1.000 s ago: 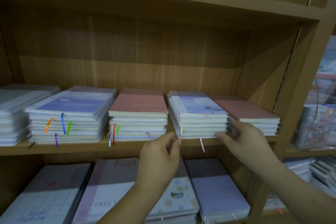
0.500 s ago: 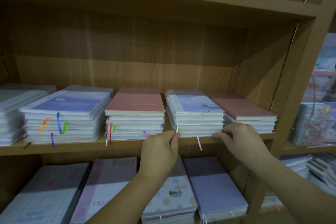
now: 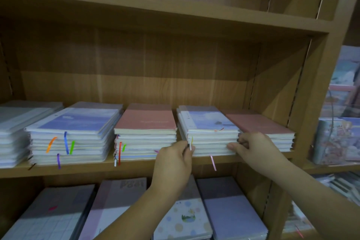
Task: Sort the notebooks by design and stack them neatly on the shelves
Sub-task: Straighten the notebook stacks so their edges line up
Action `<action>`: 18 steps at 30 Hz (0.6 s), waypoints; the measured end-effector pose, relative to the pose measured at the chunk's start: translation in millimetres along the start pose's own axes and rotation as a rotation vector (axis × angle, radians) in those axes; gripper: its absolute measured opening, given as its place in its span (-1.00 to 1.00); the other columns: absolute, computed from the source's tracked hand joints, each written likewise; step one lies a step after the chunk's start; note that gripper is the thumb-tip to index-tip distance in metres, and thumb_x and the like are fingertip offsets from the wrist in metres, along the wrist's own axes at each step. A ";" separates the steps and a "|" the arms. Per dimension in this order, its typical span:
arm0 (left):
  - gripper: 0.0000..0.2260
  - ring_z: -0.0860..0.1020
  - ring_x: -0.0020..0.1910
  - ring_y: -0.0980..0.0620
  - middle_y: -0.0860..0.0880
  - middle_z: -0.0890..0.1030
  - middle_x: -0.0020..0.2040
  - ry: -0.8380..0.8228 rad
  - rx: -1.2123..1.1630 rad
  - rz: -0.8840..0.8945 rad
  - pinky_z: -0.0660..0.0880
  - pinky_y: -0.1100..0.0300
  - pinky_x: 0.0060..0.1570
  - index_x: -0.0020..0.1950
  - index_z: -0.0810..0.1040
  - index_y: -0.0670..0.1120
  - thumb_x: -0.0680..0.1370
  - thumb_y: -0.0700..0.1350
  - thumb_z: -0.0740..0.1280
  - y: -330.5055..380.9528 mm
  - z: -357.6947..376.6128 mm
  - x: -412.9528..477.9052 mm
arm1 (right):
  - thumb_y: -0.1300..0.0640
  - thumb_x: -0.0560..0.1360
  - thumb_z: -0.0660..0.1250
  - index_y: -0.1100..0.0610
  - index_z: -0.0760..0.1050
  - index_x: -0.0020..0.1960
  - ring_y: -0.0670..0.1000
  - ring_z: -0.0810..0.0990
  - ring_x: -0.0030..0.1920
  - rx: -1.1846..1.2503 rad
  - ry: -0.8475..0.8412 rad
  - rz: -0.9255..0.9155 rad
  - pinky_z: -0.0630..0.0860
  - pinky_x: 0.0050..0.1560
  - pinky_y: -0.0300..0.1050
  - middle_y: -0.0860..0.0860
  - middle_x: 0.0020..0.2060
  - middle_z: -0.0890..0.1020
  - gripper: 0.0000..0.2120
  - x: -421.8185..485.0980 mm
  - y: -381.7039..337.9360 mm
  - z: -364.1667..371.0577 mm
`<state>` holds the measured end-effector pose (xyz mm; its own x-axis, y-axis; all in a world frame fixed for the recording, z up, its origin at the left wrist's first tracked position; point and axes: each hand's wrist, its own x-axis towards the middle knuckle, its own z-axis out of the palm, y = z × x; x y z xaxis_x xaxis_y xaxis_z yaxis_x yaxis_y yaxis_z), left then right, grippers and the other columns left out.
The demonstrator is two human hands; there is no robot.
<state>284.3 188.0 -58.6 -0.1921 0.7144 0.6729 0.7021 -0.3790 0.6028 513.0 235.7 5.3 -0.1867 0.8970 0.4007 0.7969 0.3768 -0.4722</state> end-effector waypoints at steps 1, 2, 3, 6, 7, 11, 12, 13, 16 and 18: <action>-0.71 0.51 -0.46 0.06 0.04 0.54 -0.44 0.002 -0.013 -0.020 0.50 -0.03 -0.26 -0.24 0.51 -0.03 0.66 0.01 0.28 -1.4 1.8 0.4 | -0.08 0.53 0.45 0.07 0.41 -0.38 -0.03 0.49 -0.37 0.019 0.016 0.002 0.28 -0.38 -0.15 -0.01 -0.46 0.50 -0.59 0.1 2.9 2.1; -0.71 0.53 -0.45 0.05 0.03 0.56 -0.42 0.001 -0.024 -0.033 0.51 -0.03 -0.28 -0.23 0.52 -0.03 0.66 0.02 0.27 -2.0 3.4 0.5 | -0.08 0.53 0.45 0.07 0.43 -0.37 -0.05 0.51 -0.36 0.036 0.030 0.007 0.30 -0.37 -0.17 -0.03 -0.45 0.53 -0.60 -0.2 4.6 3.6; -0.71 0.54 -0.44 0.04 0.03 0.57 -0.41 -0.001 -0.032 -0.041 0.52 -0.03 -0.29 -0.22 0.54 -0.04 0.66 0.03 0.26 -1.4 4.4 0.5 | -0.07 0.53 0.45 0.08 0.45 -0.36 -0.09 0.51 -0.34 0.041 0.036 0.006 0.30 -0.36 -0.20 -0.08 -0.44 0.52 -0.61 -0.3 5.3 4.3; -0.71 0.54 -0.42 0.03 0.02 0.57 -0.40 0.003 -0.048 -0.031 0.52 -0.03 -0.29 -0.19 0.57 -0.04 0.67 0.03 0.24 0.1 4.5 -0.7 | -0.07 0.53 0.44 0.11 0.48 -0.35 -0.12 0.50 -0.33 0.013 0.047 -0.024 0.29 -0.35 -0.23 -0.13 -0.43 0.49 -0.62 0.2 3.6 4.4; -0.71 0.53 -0.43 0.03 0.02 0.56 -0.41 0.008 -0.046 -0.017 0.51 -0.03 -0.31 -0.20 0.56 -0.04 0.67 0.02 0.24 -0.2 4.0 -0.9 | -0.07 0.53 0.44 0.13 0.47 -0.36 -0.07 0.52 -0.34 0.006 0.057 -0.030 0.32 -0.35 -0.20 -0.06 -0.45 0.53 -0.60 0.6 3.8 4.5; -0.73 0.49 -0.43 0.03 0.03 0.51 -0.43 -0.011 -0.022 0.041 0.48 -0.01 -0.36 -0.21 0.53 -0.03 0.66 0.01 0.26 1.1 -3.4 0.7 | -0.14 0.51 0.44 0.15 0.55 -0.30 0.11 0.61 -0.25 0.002 0.021 -0.033 0.41 -0.32 -0.12 0.07 -0.38 0.62 -0.61 -0.2 4.3 -0.9; -0.75 0.46 -0.43 0.04 0.05 0.47 -0.45 0.001 -0.002 0.061 0.45 0.03 -0.37 -0.20 0.53 -0.02 0.66 0.01 0.28 2.7 -6.9 1.7 | -0.16 0.50 0.44 0.15 0.63 -0.18 0.11 0.64 -0.16 -0.020 0.008 -0.033 0.44 -0.27 -0.15 0.06 -0.28 0.66 -0.64 0.3 3.3 -3.6; -0.76 0.43 -0.44 0.04 0.08 0.42 -0.47 0.027 0.031 0.085 0.39 0.06 -0.38 -0.20 0.51 -0.01 0.64 0.02 0.30 4.7 -10.4 2.8 | -0.19 0.50 0.43 0.16 0.67 -0.01 0.09 0.65 -0.08 -0.053 0.016 -0.037 0.48 -0.21 -0.17 0.05 -0.16 0.70 -0.61 1.1 1.5 -6.7; -0.74 0.46 -0.39 -0.03 0.07 0.43 -0.45 0.056 0.086 0.111 0.37 0.03 -0.37 -0.20 0.48 -0.02 0.64 0.06 0.28 9.7 -14.4 8.7 | -0.20 0.51 0.42 0.22 0.63 0.15 0.05 0.61 -0.10 -0.118 0.063 -0.037 0.44 -0.27 -0.17 0.07 -0.13 0.67 -0.51 6.5 -6.2 -14.7; -0.73 0.50 -0.36 -0.01 0.04 0.52 -0.40 0.043 0.066 0.088 0.42 0.04 -0.34 -0.20 0.51 -0.02 0.65 0.07 0.27 9.5 -11.3 11.3 | -0.19 0.52 0.42 0.19 0.64 0.01 0.07 0.61 -0.14 -0.097 0.009 -0.007 0.41 -0.30 -0.12 0.07 -0.20 0.66 -0.59 9.9 -9.7 -16.5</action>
<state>281.1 185.7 -40.4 -0.1565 0.6537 0.7404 0.7611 -0.3980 0.5122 512.9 237.2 26.8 -0.1879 0.8919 0.4113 0.8477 0.3588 -0.3908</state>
